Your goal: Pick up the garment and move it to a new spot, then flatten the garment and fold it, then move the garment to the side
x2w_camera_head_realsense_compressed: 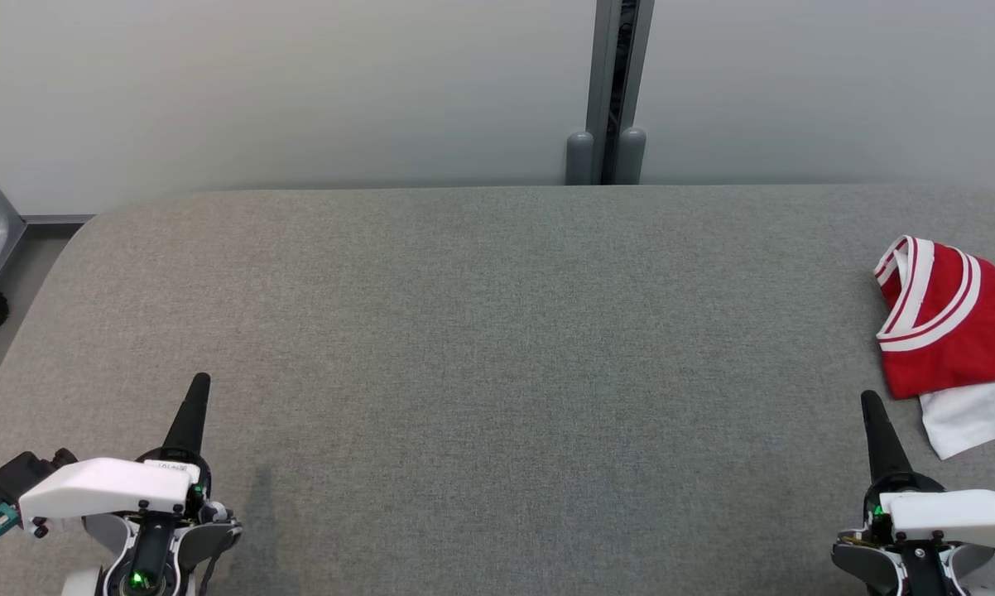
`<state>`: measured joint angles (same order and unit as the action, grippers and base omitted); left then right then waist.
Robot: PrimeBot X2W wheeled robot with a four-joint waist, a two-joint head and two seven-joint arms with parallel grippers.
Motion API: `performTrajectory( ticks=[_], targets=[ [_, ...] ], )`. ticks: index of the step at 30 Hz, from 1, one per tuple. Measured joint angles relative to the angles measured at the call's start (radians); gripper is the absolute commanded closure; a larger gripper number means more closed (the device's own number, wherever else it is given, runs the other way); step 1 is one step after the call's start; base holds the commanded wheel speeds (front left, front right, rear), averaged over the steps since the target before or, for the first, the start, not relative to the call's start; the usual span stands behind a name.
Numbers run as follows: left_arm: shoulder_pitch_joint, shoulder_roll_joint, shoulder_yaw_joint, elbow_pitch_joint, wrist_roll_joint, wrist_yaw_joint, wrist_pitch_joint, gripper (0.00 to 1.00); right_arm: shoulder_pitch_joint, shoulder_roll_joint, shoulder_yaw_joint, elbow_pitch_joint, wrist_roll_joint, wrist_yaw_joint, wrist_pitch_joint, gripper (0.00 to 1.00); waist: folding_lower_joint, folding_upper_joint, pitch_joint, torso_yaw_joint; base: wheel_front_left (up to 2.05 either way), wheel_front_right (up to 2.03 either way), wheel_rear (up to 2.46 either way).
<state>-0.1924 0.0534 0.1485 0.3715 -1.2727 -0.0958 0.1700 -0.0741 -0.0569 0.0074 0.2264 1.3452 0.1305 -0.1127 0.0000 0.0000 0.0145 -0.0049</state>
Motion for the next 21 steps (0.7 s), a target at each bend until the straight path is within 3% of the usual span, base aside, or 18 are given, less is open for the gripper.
performTrajectory(
  ticks=[21],
  targets=[
    [-0.037,0.001,0.046,0.019,-0.168,-0.018,0.065,1.0,-0.021,0.004,-0.001,0.011,0.154,0.0,0.022,1.0,0.0,0.0,-0.002,0.002,0.0,0.0,0.0]
  ],
)
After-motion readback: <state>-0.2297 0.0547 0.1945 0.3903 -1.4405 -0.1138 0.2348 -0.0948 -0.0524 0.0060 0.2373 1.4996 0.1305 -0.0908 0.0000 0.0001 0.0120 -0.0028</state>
